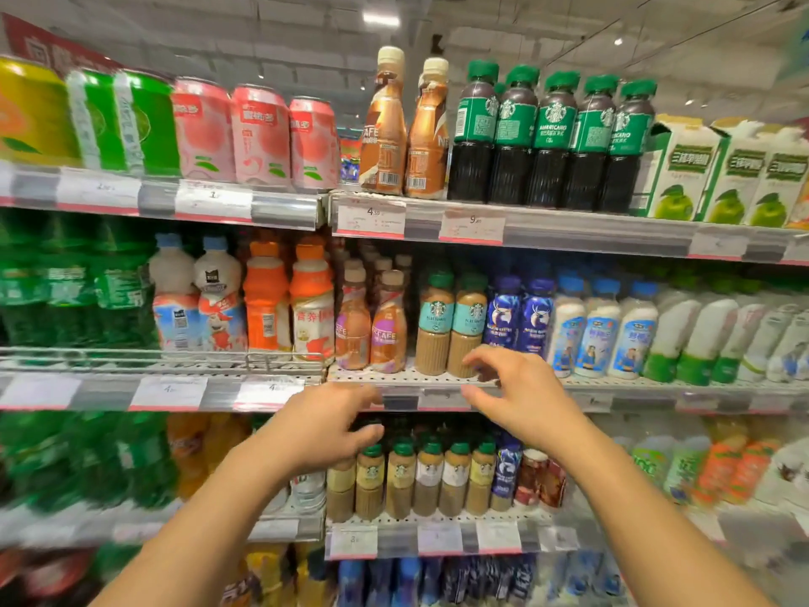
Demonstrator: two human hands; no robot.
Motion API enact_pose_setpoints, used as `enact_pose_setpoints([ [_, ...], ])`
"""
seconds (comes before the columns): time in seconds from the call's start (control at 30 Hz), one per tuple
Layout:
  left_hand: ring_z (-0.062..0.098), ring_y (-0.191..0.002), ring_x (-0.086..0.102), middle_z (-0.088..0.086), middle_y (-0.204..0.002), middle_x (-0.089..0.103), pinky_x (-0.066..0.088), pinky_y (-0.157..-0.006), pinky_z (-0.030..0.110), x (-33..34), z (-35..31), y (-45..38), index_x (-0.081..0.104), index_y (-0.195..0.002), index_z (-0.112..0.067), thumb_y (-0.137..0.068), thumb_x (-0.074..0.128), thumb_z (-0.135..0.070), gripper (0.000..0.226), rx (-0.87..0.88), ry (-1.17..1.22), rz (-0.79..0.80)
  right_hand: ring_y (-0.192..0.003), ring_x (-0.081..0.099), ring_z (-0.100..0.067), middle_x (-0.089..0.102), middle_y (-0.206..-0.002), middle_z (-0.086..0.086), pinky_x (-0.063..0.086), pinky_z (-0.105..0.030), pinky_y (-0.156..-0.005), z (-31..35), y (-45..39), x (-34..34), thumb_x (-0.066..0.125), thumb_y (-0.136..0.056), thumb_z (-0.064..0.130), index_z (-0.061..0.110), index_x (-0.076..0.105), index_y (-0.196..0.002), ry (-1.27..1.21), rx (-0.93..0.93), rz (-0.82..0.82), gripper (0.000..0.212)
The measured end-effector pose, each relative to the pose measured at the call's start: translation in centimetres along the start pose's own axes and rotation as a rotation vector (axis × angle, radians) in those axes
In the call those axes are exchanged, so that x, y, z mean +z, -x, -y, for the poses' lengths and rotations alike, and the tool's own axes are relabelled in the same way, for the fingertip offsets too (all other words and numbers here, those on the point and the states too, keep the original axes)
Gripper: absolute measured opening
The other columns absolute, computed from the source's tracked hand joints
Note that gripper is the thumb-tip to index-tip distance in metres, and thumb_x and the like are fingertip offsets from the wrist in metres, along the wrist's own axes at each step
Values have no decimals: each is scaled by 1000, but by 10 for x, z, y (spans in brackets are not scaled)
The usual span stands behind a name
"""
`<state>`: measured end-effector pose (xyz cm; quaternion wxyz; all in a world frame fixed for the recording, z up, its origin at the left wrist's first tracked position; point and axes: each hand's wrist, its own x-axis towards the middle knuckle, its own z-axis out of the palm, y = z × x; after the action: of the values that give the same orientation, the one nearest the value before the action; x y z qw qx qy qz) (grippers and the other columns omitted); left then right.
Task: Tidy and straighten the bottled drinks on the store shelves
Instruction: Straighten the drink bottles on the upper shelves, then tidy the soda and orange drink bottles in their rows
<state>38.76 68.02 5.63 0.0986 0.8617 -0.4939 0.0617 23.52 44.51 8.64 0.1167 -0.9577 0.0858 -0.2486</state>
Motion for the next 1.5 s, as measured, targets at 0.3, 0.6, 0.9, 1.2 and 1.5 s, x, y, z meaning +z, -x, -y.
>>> enact_pose_setpoints([
  [0.3,9,-109,64,-12,-130,66,54,-94,33,-11,-33,102,52,-140,-36,-95,53,-57,50,-204,104,124,-88,66,-4,70,-96,15,55,-28,-85,29,70,18,68,-85,54,40,66,-115,-237,-117,466,33],
  [0.6,5,-116,61,-14,-134,61,52,-99,33,-11,-69,253,44,-147,-38,-97,54,-59,55,-567,401,270,-89,67,-1,72,-97,12,55,-30,-89,49,151,50,71,-82,55,44,64,-113,-543,-42,555,33],
  [0.9,4,-115,62,-14,-134,61,51,-101,35,-13,-84,292,39,-150,-39,-95,52,-65,63,-661,424,269,-53,57,5,74,-98,0,42,-14,-54,75,184,57,69,-94,47,33,56,-132,-594,-73,739,42],
  [1.2,0,-116,60,-17,-134,60,52,-102,34,-19,-51,311,39,-149,-44,-93,51,-70,63,-603,460,284,-79,66,-4,72,-94,5,54,-30,-79,121,178,85,69,-91,53,35,56,-131,-569,-69,734,46],
  [1.5,0,-117,60,-14,-138,58,51,-100,29,-22,47,365,39,-150,-40,-97,51,-62,59,-516,475,319,-95,66,-5,69,-102,12,55,-28,-87,224,172,129,68,-92,51,37,58,-128,-497,-9,643,40],
])
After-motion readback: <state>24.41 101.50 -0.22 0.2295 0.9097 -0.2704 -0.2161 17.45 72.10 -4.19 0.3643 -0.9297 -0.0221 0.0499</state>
